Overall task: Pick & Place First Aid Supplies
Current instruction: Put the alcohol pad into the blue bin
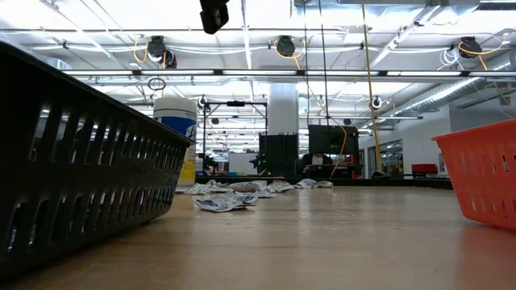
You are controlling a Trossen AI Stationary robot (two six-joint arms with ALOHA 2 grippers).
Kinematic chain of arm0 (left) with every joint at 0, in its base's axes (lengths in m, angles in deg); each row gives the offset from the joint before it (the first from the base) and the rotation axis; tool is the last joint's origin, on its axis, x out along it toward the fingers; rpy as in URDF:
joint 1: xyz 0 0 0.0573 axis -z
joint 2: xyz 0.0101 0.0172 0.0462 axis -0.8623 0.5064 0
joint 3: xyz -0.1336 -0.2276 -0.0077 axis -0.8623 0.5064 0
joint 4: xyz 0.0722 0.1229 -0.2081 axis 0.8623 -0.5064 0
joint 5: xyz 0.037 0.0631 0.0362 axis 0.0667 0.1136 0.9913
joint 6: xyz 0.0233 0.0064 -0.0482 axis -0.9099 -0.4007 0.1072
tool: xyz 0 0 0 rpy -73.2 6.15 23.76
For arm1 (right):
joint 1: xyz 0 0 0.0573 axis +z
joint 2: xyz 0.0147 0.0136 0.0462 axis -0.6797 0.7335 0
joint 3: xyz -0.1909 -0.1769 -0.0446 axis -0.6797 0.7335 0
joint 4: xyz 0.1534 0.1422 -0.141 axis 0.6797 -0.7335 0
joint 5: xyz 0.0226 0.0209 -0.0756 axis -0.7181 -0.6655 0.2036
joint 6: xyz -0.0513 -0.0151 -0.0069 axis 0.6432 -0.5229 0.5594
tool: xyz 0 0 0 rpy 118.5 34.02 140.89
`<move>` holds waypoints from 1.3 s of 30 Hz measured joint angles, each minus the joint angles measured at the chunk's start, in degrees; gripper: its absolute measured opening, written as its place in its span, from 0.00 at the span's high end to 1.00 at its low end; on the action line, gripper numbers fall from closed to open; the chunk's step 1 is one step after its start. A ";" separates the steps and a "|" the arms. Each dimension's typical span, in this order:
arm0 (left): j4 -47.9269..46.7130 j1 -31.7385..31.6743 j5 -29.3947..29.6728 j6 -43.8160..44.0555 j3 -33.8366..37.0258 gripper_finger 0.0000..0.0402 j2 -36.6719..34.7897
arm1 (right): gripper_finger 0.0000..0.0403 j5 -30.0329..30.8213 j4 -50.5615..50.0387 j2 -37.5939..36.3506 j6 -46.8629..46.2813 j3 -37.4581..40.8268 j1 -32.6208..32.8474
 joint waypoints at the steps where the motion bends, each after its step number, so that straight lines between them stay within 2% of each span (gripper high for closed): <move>1: 0.00 0.00 0.00 0.02 0.00 0.56 0.00 | 1.00 -0.01 0.89 1.18 0.20 0.00 0.24; 8: 0.02 0.00 -0.04 0.00 0.02 0.56 0.00 | 1.00 -0.28 6.29 5.64 0.86 0.00 1.62; 11: 0.10 0.00 -0.04 -0.04 0.02 0.56 0.00 | 0.95 -0.42 6.23 5.64 1.08 0.00 1.66; 14: 0.02 0.00 -0.04 -0.04 0.02 0.56 0.00 | 0.86 -0.39 6.21 4.92 2.71 0.00 1.60; 19: -0.01 0.00 -0.04 -0.04 0.02 0.56 0.00 | 0.62 -0.40 5.03 3.41 4.39 0.00 1.60; 24: -0.09 0.00 -0.04 -0.02 0.02 0.56 0.00 | 0.44 1.11 4.31 -2.24 11.60 0.00 -1.43; 27: -0.13 0.00 -0.04 -0.02 0.02 0.56 0.00 | 0.39 8.30 2.22 -6.38 17.75 0.00 -4.63; 32: -0.11 0.00 0.03 -0.33 0.02 0.56 0.00 | 0.38 29.63 3.09 -11.52 35.55 -0.01 -11.77; 35: -0.02 0.00 0.50 -1.22 0.02 0.56 0.02 | 0.39 41.85 6.59 -13.53 49.93 0.00 -16.62; 37: 0.25 0.00 0.55 -1.39 0.02 0.56 0.02 | 0.39 46.06 11.67 -14.54 60.69 0.00 -20.74; 39: 0.24 0.00 0.75 -1.57 0.02 0.56 0.02 | 0.40 46.55 18.27 -15.22 72.30 0.00 -25.22</move>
